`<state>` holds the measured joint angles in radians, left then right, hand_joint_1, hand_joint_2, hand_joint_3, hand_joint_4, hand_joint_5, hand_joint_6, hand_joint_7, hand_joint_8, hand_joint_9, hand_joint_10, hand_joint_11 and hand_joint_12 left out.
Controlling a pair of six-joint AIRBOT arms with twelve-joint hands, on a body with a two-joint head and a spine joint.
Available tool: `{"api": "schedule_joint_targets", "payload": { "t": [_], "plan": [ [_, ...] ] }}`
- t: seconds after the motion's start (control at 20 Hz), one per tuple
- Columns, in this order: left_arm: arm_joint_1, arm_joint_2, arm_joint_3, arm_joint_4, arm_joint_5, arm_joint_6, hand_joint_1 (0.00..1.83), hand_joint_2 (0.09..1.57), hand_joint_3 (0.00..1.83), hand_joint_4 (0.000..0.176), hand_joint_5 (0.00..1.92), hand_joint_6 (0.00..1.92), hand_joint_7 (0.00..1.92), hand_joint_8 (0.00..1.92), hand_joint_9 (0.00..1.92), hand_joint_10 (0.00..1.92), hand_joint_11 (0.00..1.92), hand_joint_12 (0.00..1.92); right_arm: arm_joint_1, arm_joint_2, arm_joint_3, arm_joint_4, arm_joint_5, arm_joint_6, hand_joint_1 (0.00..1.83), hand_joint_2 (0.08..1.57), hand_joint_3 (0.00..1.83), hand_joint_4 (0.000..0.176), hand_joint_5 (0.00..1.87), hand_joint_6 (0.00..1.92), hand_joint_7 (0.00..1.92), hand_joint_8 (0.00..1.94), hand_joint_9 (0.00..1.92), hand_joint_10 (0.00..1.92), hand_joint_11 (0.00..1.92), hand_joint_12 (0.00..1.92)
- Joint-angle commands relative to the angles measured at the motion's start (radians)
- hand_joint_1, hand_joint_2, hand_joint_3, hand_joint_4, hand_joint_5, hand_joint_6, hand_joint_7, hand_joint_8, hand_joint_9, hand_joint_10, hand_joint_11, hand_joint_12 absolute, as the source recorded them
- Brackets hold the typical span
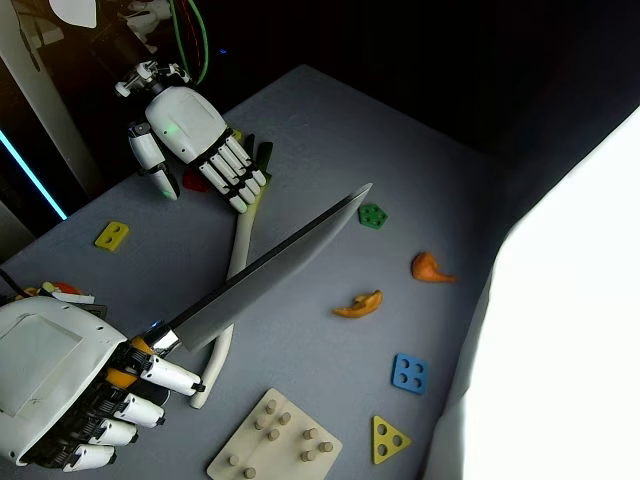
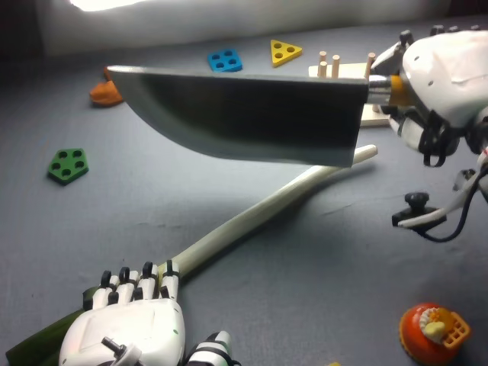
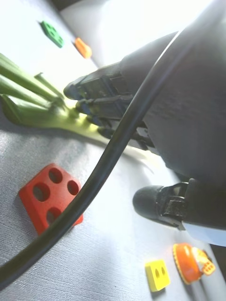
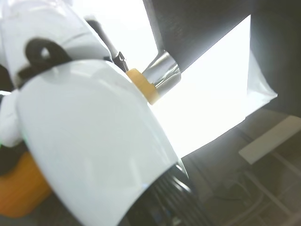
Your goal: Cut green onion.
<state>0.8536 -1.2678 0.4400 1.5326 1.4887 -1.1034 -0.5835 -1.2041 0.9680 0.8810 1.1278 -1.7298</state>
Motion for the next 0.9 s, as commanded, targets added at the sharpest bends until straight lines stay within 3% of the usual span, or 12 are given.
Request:
{"api": "schedule_joint_targets", "payload": {
  "t": [0.0,0.4,0.85],
  "plan": [
    [0.002,-0.004,0.003,0.016,0.002,0.003,0.02,1.42,0.00,0.000,0.01,0.00,0.01,0.00,0.00,0.00,0.00,0.00,0.003,0.003,-0.001,-0.069,0.110,0.007,1.53,1.31,0.00,0.176,1.23,1.92,1.54,1.94,1.60,1.92,1.68,1.92],
    [0.001,-0.004,0.002,0.022,0.002,0.003,0.00,1.43,0.00,0.000,0.00,0.00,0.01,0.00,0.00,0.00,0.00,0.00,-0.042,-0.038,0.009,-0.069,0.145,-0.016,1.57,1.25,0.00,0.176,1.29,1.92,1.53,1.94,1.58,1.92,1.66,1.92],
    [-0.006,-0.003,-0.001,0.023,0.002,0.003,0.15,1.40,0.00,0.000,0.03,0.00,0.02,0.00,0.00,0.00,0.00,0.00,-0.106,-0.013,0.019,-0.078,0.166,0.008,1.52,1.29,0.00,0.176,1.21,1.91,1.54,1.94,1.61,1.92,1.68,1.92]
  ]
}}
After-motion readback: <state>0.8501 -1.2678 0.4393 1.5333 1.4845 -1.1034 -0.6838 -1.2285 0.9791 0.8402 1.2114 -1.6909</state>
